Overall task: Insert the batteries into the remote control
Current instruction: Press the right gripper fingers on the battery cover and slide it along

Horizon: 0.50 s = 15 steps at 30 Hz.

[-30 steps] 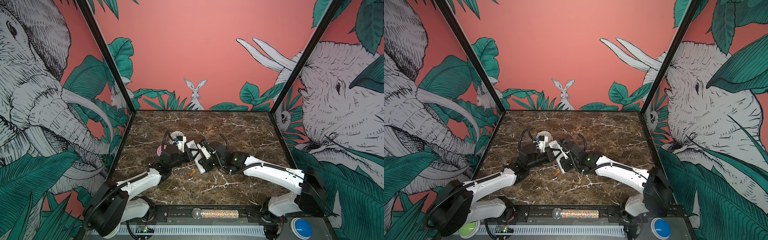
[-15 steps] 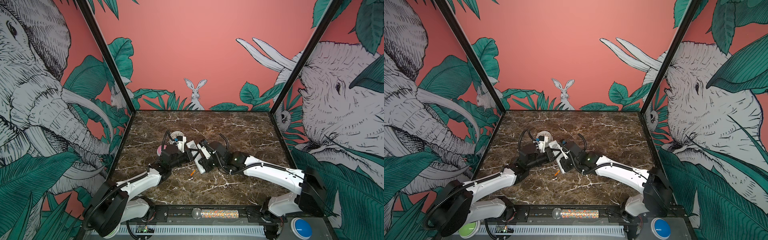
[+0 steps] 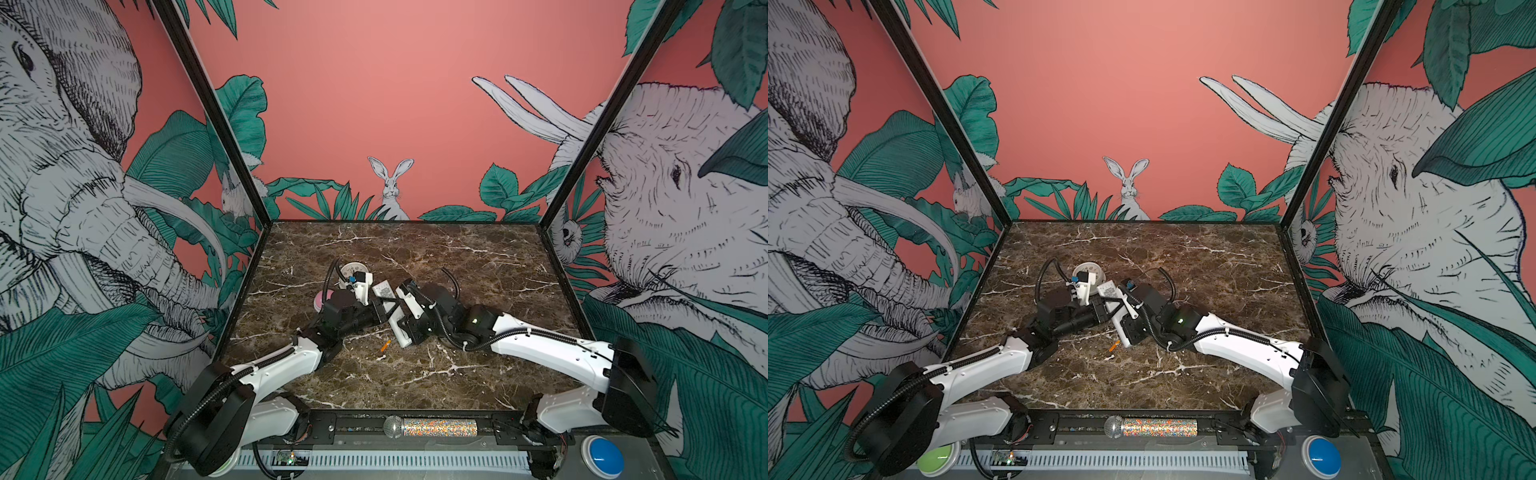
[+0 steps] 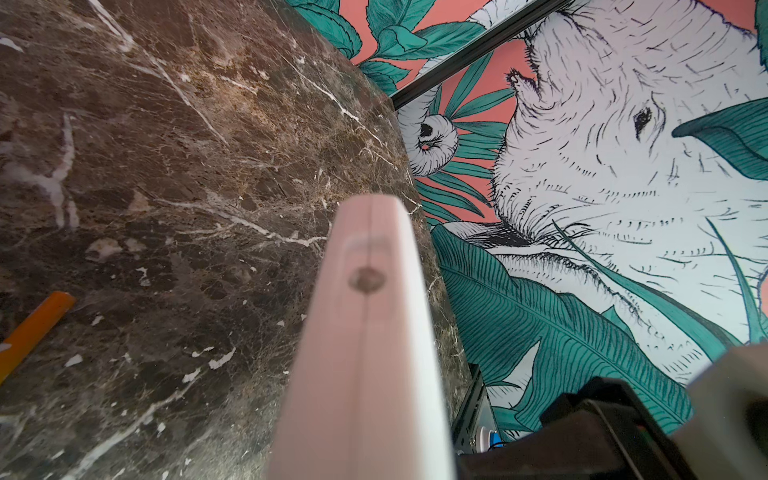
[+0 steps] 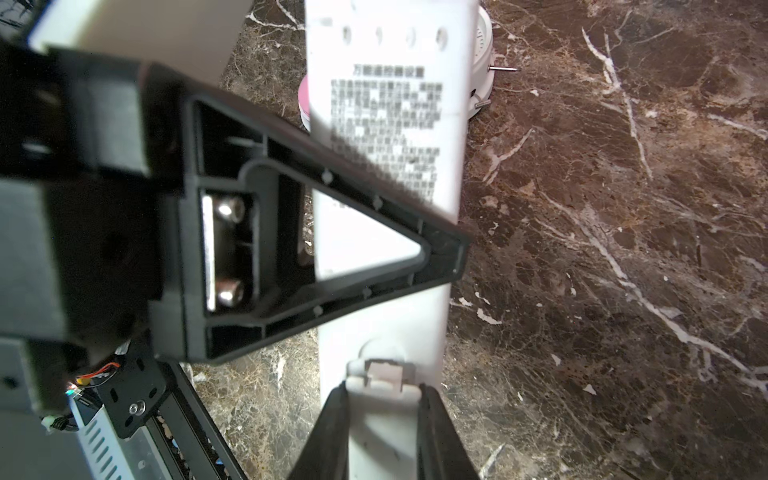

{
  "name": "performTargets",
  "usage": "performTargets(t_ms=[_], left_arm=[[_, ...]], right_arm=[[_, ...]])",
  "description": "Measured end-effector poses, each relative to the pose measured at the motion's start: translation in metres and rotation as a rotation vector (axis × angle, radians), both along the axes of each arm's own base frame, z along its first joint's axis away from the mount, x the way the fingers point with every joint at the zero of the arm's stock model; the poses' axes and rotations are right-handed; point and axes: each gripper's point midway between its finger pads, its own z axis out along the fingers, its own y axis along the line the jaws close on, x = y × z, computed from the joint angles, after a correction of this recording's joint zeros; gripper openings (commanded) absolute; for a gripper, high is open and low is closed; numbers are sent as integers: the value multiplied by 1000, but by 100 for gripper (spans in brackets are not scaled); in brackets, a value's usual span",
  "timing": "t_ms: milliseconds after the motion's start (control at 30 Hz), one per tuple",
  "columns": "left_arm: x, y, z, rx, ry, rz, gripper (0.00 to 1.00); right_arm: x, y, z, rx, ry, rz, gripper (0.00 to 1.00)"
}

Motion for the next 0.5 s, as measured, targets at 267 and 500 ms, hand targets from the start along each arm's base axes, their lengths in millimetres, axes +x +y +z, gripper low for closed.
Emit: performTargets(t_ms=[267,500], left_arm=[[0,1,-3,8,1,7,0],[1,5,-10,28,9,20,0]], right_arm=[[-2,-3,3,11,-8,1,18],[-3,-5,7,21,-17,2,18]])
